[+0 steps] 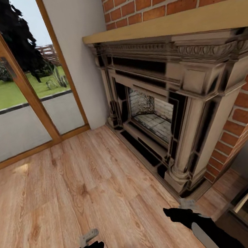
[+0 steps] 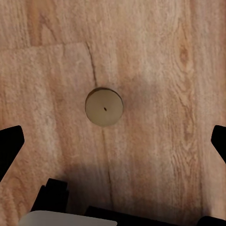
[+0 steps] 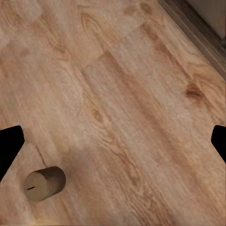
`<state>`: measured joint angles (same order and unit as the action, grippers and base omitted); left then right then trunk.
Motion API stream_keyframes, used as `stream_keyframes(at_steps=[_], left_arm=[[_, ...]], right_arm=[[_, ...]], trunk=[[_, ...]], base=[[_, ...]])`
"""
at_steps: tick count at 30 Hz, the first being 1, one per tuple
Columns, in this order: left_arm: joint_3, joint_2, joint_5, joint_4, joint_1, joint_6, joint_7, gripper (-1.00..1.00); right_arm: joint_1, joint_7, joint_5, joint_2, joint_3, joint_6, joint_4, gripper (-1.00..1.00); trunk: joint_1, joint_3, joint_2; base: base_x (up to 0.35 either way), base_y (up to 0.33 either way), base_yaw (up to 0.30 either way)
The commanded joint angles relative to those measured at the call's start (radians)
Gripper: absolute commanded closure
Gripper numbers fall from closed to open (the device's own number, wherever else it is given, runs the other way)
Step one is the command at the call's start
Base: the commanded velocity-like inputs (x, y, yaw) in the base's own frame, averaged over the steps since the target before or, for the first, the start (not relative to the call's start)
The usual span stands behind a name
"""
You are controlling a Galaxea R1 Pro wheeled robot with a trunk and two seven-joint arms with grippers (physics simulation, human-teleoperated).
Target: Place each of the two pumpkins and all three candles from the living room inside a cabinet in the living room (use any cabinet), then make sure every cabinet is closed, and position the cauldron so it is next to a table in the living room.
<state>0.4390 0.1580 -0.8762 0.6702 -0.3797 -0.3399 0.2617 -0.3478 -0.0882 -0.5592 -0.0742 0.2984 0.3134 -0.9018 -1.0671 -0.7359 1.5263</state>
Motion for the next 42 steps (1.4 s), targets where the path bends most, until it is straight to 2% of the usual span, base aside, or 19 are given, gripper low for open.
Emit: stream_keyframes(at_steps=[1, 6, 11, 13, 17, 19, 24, 26, 27, 30, 34, 40, 42], left_arm=[[0.007, 0.001, -0.010, 0.002, -0.001, -0.001, 0.010, -1.00], [0.007, 0.000, -0.010, 0.002, -0.001, -0.001, 0.010, -1.00], [0.010, 0.000, -0.012, 0.003, -0.001, -0.002, 0.011, -1.00], [0.023, 0.000, -0.012, 0.002, -0.001, -0.002, 0.011, -1.00], [0.048, 0.000, -0.013, 0.002, -0.001, -0.006, 0.012, -1.00], [0.056, -0.001, -0.013, 0.003, -0.001, -0.011, 0.011, -1.00], [0.061, -0.001, -0.011, 0.003, -0.005, -0.017, 0.012, -1.00], [0.063, -0.002, 0.022, 0.002, -0.006, -0.014, 0.012, -1.00], [0.062, -0.003, 0.065, 0.004, -0.007, -0.013, 0.012, -1.00], [0.061, -0.014, 0.112, 0.004, -0.008, -0.010, 0.012, -1.00], [0.063, -0.039, 0.134, -0.002, -0.007, -0.005, 0.014, -1.00], [0.064, -0.051, 0.157, -0.020, -0.007, -0.002, 0.064, -1.00], [0.065, -0.071, 0.170, -0.022, -0.007, -0.001, 0.070, -1.00]], right_arm=[[0.000, -0.010, -0.013, -0.001, 0.005, 0.055, -0.099, -1.00], [0.000, -0.009, -0.017, 0.001, 0.015, 0.133, -0.292, -1.00], [0.000, -0.009, -0.019, 0.004, 0.060, 0.146, -0.372, -1.00], [0.000, -0.008, -0.019, 0.005, 0.072, 0.148, -0.389, -1.00], [0.000, -0.008, -0.020, 0.004, 0.080, 0.158, -0.447, -1.00], [0.000, -0.008, -0.021, 0.003, 0.081, 0.192, -0.509, -1.00], [0.000, -0.008, -0.022, 0.002, 0.080, 0.241, -0.576, -1.00], [0.000, -0.007, -0.023, 0.002, 0.080, 0.245, -0.581, -1.00], [0.000, -0.007, -0.023, 0.002, 0.080, 0.246, -0.582, -1.00], [0.000, -0.007, -0.024, 0.002, 0.079, 0.246, -0.583, -1.00], [0.000, -0.007, -0.025, 0.002, 0.079, 0.245, -0.583, -1.00], [0.000, -0.007, -0.026, 0.002, 0.079, 0.245, -0.585, -1.00], [0.000, -0.007, -0.030, 0.002, 0.079, 0.245, -0.585, -1.00]], trunk=[[-0.004, -0.004, 0.008], [-0.023, -0.020, 0.043], [-0.042, -0.036, 0.078], [-0.050, -0.042, 0.092], [-0.065, -0.054, 0.120], [-0.073, -0.061, 0.134], [-0.092, -0.076, 0.169], [-0.100, -0.083, 0.183], [-0.104, -0.086, 0.190], [-0.115, -0.095, 0.211], [-0.130, -0.108, 0.239], [-0.153, -0.126, 0.281], [-0.161, -0.133, 0.295]], base=[[0.000, 0.000, 0.000], [0.000, 0.000, 0.000], [0.000, 0.000, 0.000], [0.000, 0.000, 0.000], [0.000, 0.000, 0.000], [0.000, 0.000, 0.000], [0.000, 0.000, 0.000], [0.000, 0.000, 0.000], [0.000, 0.000, 0.000], [0.000, 0.000, 0.000], [0.000, 0.000, 0.000], [0.000, 0.000, 0.000], [0.000, 0.000, 0.000]])
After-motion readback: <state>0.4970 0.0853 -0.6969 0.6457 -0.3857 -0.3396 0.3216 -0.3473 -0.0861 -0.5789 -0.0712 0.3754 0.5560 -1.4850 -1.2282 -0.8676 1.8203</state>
